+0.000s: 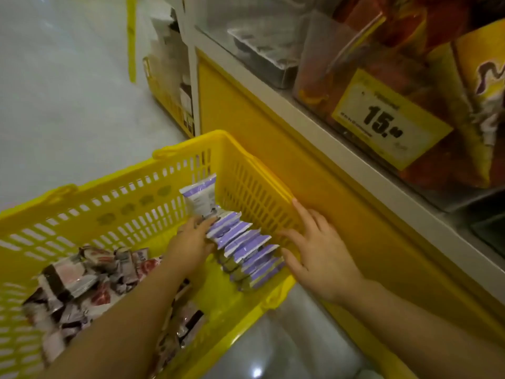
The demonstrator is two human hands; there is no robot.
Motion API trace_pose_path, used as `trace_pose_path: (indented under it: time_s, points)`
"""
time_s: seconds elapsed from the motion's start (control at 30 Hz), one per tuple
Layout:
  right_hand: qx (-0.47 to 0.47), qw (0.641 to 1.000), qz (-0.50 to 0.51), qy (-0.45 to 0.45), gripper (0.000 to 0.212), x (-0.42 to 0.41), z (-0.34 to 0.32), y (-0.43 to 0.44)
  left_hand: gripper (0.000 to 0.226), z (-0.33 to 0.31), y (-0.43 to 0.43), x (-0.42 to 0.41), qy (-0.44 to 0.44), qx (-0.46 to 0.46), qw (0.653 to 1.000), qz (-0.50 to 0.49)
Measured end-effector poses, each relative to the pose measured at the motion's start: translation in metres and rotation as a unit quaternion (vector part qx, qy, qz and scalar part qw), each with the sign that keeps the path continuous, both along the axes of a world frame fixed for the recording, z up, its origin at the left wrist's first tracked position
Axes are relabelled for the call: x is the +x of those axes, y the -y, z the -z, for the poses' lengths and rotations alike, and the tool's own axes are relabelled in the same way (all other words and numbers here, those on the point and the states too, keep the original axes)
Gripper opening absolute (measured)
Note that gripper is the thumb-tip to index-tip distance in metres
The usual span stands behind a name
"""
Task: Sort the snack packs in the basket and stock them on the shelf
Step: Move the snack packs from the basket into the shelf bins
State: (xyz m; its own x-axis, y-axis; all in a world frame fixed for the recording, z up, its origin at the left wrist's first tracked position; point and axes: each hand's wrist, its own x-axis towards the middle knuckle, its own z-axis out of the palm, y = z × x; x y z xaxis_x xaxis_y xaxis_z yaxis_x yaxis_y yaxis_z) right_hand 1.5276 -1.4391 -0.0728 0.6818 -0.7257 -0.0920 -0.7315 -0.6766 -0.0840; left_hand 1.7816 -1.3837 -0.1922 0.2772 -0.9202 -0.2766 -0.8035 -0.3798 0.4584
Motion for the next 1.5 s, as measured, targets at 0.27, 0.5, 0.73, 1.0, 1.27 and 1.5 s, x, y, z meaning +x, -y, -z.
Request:
trace_pose_path:
  time_s: [0.27, 0.5, 0.73, 1.0, 1.27, 1.5]
  points:
    - [-0.005, 0.999, 0.009, 0.031, 0.043, 0.000, 0.003, 0.001, 0.047, 0.021, 0.019, 0.007, 0.130, -0.123, 0.981, -0.072]
    - [-0.011, 0.999, 0.009, 0.042, 0.043, -0.002, 0.007, 0.000, 0.049, 0.011, 0.044, 0.013, 0.159, -0.120, 0.976, -0.091]
    - [-0.022, 0.999, 0.000, 0.048, 0.051, -0.003, 0.008, 0.000, 0.048, 0.008, 0.053, 0.006, 0.190, -0.037, 0.981, -0.010]
    - [0.022, 0.997, -0.031, -0.060, 0.046, 0.005, -0.018, 0.002, 0.039, -0.061, 0.012, 0.014, 0.145, -0.119, 0.981, -0.049]
    - [0.141, 0.988, -0.061, 0.009, 0.078, 0.024, -0.133, -0.030, 0.050, -0.225, -0.036, 0.006, 0.054, -0.168, 0.978, 0.109]
    - [0.194, 0.928, -0.029, 0.318, 0.080, 0.002, -0.203, -0.085, 0.045, -0.338, -0.089, -0.047, -0.088, -0.156, 0.976, 0.122]
